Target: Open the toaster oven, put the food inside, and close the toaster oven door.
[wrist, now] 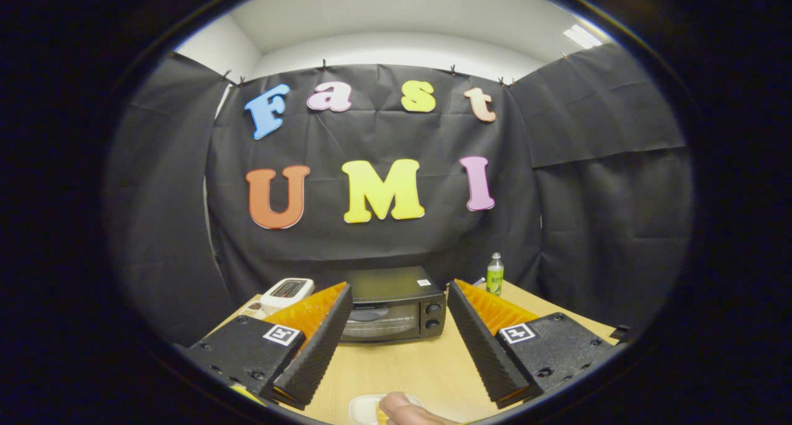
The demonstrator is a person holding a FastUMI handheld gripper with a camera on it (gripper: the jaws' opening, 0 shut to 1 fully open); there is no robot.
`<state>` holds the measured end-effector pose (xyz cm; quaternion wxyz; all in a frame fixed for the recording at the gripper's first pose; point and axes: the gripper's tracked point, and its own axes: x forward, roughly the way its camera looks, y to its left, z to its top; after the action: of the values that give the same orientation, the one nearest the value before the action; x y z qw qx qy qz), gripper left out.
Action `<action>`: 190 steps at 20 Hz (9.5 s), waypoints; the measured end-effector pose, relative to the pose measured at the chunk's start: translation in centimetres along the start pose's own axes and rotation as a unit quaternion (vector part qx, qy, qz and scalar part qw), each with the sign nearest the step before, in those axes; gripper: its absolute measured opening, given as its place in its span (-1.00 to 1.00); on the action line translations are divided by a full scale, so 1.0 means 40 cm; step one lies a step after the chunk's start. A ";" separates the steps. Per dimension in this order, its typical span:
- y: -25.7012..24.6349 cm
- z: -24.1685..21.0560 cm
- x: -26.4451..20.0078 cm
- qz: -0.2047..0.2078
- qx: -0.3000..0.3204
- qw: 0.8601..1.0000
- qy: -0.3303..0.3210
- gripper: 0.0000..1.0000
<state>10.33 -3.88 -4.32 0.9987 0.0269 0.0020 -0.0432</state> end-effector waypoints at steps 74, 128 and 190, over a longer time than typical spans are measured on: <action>0.011 -0.727 -0.100 0.063 0.000 0.957 0.283 1.00; 0.156 -0.553 0.035 0.234 0.460 0.830 0.212 -0.17; 0.157 -0.609 0.167 0.113 0.007 0.960 0.257 1.00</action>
<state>17.50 3.12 -28.34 0.9626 0.0444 0.2555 0.0783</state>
